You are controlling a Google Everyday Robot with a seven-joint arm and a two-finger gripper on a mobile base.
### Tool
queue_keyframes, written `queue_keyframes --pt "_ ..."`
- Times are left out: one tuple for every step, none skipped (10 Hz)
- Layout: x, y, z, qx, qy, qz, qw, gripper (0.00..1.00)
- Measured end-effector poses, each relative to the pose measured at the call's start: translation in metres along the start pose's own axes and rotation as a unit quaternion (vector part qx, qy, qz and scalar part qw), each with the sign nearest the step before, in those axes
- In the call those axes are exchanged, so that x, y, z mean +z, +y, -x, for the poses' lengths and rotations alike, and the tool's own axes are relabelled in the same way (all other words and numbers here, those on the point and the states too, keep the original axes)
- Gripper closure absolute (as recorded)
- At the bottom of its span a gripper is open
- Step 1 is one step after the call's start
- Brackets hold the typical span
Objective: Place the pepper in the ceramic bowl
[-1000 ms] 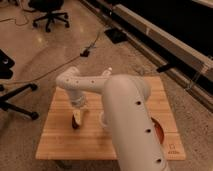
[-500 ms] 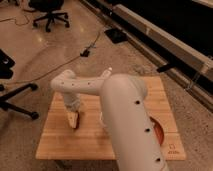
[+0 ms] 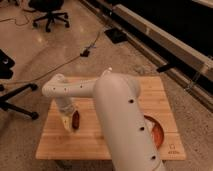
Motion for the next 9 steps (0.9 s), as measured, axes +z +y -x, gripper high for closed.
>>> queue_keyframes --pt "0.004 -0.001 0.002 0.001 0.009 -0.004 1.0000 0.34" --pt "0.007 -0.003 0.002 0.003 0.018 -0.004 0.9998 0.44" --pt "0.009 -0.005 0.002 0.005 0.025 -0.004 0.9997 0.52" --pt "0.013 -0.007 0.002 0.008 0.034 -0.004 0.9994 0.63" --pt "0.014 -0.009 0.002 0.010 0.039 -0.003 0.9992 0.72" --pt "0.015 -0.010 0.002 0.011 0.043 -0.003 0.9990 0.84" --pt "0.016 -0.011 0.002 0.012 0.045 -0.002 0.9989 0.92" --pt "0.015 -0.012 0.001 0.012 0.045 -0.002 0.9989 0.99" --pt "0.015 -0.012 0.000 0.011 0.043 -0.001 0.9990 1.00"
